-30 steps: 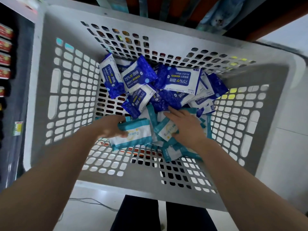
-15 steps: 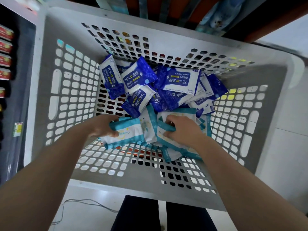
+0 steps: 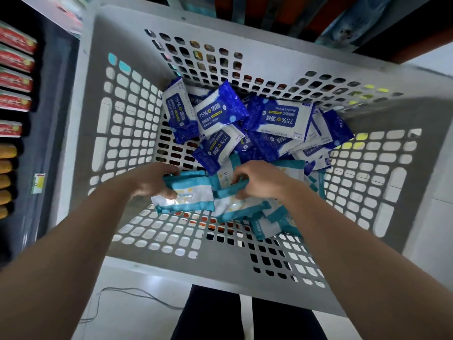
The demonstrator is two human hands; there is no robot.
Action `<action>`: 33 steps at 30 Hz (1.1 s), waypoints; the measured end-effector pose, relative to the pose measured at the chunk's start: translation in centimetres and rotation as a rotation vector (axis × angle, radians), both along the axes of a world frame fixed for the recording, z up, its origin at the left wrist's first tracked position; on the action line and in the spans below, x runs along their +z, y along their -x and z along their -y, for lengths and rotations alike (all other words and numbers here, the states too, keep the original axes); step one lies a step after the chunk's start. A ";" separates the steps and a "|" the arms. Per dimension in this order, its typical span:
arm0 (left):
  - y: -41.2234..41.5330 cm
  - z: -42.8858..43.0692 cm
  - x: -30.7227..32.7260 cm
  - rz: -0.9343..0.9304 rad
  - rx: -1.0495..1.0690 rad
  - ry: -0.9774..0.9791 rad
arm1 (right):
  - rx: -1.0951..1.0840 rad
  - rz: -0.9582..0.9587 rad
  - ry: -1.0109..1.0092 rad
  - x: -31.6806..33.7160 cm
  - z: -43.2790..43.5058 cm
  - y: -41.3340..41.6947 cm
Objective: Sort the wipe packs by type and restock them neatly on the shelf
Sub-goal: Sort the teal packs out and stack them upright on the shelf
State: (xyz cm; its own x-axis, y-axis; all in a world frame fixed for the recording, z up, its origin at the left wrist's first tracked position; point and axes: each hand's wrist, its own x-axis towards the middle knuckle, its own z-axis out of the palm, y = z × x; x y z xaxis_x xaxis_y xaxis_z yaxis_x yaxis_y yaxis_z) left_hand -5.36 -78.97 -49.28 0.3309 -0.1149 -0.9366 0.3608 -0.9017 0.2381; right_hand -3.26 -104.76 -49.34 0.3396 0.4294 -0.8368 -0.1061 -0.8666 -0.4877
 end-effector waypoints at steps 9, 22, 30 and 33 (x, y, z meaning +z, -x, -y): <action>-0.2 0.1 0.1 0.010 0.022 0.049 | -0.570 -0.031 -0.113 -0.5 -0.2 0.2; -0.2 -0.4 0.3 0.007 0.014 0.038 | 0.000 0.100 -0.013 0.4 -2.6 -1.4; -0.3 -0.4 0.2 -0.015 0.064 0.056 | 0.021 0.100 0.118 0.1 -1.2 -1.9; -0.4 -0.4 0.1 -0.020 0.052 0.067 | -0.091 0.101 0.076 0.2 -1.3 -1.8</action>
State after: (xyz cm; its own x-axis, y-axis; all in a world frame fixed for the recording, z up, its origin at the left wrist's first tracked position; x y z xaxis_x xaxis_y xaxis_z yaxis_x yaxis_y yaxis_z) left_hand -4.95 -78.55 -49.23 0.3198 -0.1604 -0.9338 0.4120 -0.8640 0.2895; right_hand -1.41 -103.50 -49.13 0.4583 0.3298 -0.8254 -0.1394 -0.8905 -0.4332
